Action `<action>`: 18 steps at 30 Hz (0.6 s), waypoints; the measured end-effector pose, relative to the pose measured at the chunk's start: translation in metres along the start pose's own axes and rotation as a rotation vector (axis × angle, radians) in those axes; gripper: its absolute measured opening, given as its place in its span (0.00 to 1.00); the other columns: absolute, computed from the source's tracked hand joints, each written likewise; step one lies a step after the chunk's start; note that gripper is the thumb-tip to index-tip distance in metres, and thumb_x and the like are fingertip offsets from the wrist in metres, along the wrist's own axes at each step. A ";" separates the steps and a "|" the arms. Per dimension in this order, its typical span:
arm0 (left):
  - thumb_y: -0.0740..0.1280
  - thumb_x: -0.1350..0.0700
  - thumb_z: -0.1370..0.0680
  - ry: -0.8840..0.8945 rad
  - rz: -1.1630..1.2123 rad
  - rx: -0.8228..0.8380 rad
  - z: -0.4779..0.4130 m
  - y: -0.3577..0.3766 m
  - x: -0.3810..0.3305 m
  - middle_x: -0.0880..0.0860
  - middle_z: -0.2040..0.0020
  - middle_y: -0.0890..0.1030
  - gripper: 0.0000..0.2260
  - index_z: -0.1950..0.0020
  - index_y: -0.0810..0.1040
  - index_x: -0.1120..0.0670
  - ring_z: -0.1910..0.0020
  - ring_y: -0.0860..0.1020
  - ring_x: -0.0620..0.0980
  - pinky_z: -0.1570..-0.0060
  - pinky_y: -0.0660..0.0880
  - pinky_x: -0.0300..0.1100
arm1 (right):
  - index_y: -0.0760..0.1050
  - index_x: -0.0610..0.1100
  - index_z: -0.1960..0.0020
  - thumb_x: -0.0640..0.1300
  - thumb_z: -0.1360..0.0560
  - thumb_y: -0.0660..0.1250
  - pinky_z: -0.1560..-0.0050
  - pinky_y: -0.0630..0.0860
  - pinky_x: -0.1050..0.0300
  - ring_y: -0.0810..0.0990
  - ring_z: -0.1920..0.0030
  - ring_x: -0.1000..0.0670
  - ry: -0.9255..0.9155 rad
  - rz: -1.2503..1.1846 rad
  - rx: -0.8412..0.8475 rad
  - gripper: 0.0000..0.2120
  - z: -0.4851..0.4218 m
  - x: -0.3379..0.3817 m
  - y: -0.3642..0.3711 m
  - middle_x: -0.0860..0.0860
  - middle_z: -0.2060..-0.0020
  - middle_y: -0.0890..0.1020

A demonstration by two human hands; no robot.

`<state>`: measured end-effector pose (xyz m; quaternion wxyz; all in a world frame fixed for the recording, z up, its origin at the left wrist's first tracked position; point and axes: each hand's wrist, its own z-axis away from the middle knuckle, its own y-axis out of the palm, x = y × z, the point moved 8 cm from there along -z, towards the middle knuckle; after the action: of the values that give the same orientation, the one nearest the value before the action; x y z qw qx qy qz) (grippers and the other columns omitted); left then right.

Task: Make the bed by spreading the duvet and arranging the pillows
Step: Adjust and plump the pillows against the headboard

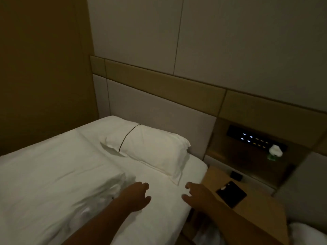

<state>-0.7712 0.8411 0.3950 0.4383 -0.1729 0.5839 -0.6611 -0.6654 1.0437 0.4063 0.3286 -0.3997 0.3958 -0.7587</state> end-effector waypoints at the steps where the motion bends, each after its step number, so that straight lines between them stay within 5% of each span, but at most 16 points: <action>1: 0.60 0.44 0.20 -0.015 0.002 -0.006 -0.019 -0.009 0.004 0.53 0.34 0.73 0.22 0.30 0.67 0.53 0.33 0.71 0.51 0.36 0.67 0.43 | 0.63 0.46 0.27 0.59 0.23 0.61 0.35 0.69 0.55 0.72 0.33 0.47 -0.011 0.008 0.003 0.29 -0.022 0.002 -0.011 0.46 0.32 0.72; 9: 0.60 0.42 0.21 -0.177 0.056 -0.029 -0.153 -0.050 0.050 0.51 0.36 0.74 0.22 0.30 0.67 0.50 0.37 0.73 0.50 0.40 0.71 0.43 | 0.67 0.47 0.30 0.60 0.23 0.61 0.38 0.71 0.57 0.74 0.36 0.48 -0.140 0.023 0.022 0.26 -0.209 0.021 -0.071 0.47 0.36 0.75; 18: 0.60 0.38 0.23 -0.539 0.326 -0.095 -0.343 -0.008 0.118 0.46 0.41 0.76 0.22 0.33 0.69 0.46 0.41 0.75 0.44 0.42 0.72 0.40 | 0.67 0.49 0.32 0.62 0.24 0.61 0.38 0.72 0.55 0.75 0.38 0.49 -0.251 0.059 0.129 0.26 -0.504 0.015 -0.074 0.49 0.38 0.77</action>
<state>-1.0938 0.9618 0.2802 0.6691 -0.2661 0.4968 -0.4845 -1.1224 1.2364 0.2908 0.4227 -0.4579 0.3137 -0.7164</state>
